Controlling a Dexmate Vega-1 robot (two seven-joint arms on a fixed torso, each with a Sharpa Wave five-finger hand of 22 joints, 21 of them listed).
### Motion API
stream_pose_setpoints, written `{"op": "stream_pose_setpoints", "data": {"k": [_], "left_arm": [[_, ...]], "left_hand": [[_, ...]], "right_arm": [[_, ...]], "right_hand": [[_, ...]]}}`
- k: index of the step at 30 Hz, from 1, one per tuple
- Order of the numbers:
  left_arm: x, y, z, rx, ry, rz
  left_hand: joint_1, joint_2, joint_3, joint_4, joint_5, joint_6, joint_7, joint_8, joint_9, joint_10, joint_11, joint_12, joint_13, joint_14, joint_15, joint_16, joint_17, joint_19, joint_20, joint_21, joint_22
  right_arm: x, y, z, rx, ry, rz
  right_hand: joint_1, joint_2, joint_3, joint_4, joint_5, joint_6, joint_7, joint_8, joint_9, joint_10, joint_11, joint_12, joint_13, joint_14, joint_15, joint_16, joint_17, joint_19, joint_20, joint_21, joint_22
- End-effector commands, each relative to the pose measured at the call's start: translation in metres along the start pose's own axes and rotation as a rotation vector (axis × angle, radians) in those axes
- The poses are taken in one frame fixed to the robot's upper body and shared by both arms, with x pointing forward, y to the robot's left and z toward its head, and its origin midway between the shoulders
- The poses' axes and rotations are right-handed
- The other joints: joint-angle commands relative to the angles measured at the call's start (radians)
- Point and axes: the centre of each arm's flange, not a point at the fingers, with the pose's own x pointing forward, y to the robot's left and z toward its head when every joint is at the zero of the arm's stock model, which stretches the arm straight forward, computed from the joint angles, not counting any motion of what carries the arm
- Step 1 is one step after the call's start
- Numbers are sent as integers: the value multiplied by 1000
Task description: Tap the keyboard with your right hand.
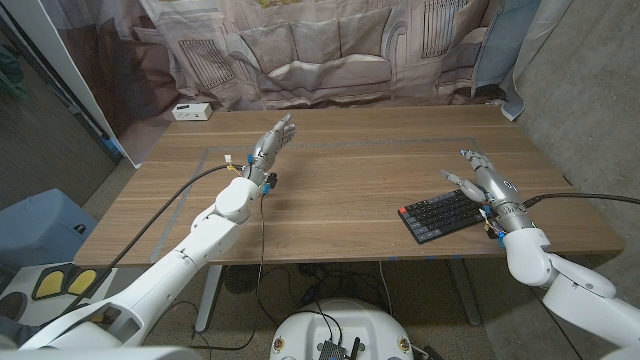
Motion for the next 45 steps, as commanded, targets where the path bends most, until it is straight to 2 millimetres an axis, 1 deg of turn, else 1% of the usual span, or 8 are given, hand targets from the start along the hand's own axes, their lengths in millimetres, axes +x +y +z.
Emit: {"op": "stream_pose_setpoints", "data": {"k": [1,5,8,16,20,25,29,45], "left_arm": [[-1,2,-2,-10,-6,2],[-2,1,-4,-13,-5,-1],[-4,1,-5,-14,-3,-4],[-8,1,-4,-12,-12,-2],[-10,3,-4,-14,-13,2],[-11,6,-4,-20,-17,7],[-11,7,-3,-22,-19,8],[-11,14,-4,-48,-33,15]], "left_hand": [[2,11,2,-5,-4,7,1,-1,3,14,0,-2,5,10,1,-3,5,4,1,0,3],[2,11,2,-5,-4,7,1,-1,3,14,0,-2,5,10,0,-3,5,4,1,0,3],[2,11,1,-5,-4,8,1,-1,3,13,1,-2,5,10,0,-3,5,4,1,0,3],[2,12,1,-6,-4,8,1,-1,3,15,-2,-2,5,10,0,-3,5,4,1,0,3],[2,12,1,-6,-4,9,1,-1,3,15,0,-2,5,10,0,-3,5,4,0,0,3],[2,13,1,-7,-4,8,2,-1,3,14,1,-3,5,10,1,-3,5,5,1,0,3],[2,14,1,-8,-4,9,1,-1,3,15,1,-3,5,10,0,-3,5,4,1,0,3],[3,16,1,-9,-5,9,3,-1,3,15,1,-3,5,11,0,-3,5,4,0,0,3]], "right_arm": [[13,1,10,79,-36,-20],[15,1,11,107,-44,-20],[17,0,12,139,-49,-22],[25,3,14,265,-67,-14],[30,5,17,300,-76,-7],[34,8,20,342,-81,-11],[39,9,22,380,-87,-5],[59,17,30,588,-117,48]], "right_hand": [[12,0,6,3,3,-17,5,-5,2,16,-3,6,2,19,-2,4,3,24,-6,-2,0],[13,-2,6,4,2,6,-3,2,2,25,-5,6,2,24,-3,2,3,29,-6,-6,0],[13,-2,6,5,2,30,-3,10,3,29,1,5,2,25,-2,0,4,31,-6,-10,0],[13,-3,6,7,1,29,2,6,3,46,2,7,2,46,-4,4,4,53,-5,-10,0],[14,-4,6,8,1,33,6,6,4,55,3,8,2,54,-3,5,4,61,-6,-11,0],[15,-5,6,8,1,45,6,9,4,60,3,8,2,59,-2,5,4,65,-5,-13,0],[16,-7,6,9,0,73,6,16,4,83,4,13,2,71,0,6,4,76,-2,-17,0],[18,-10,6,9,-1,94,16,17,4,116,12,17,2,100,10,10,4,105,1,-18,1]]}}
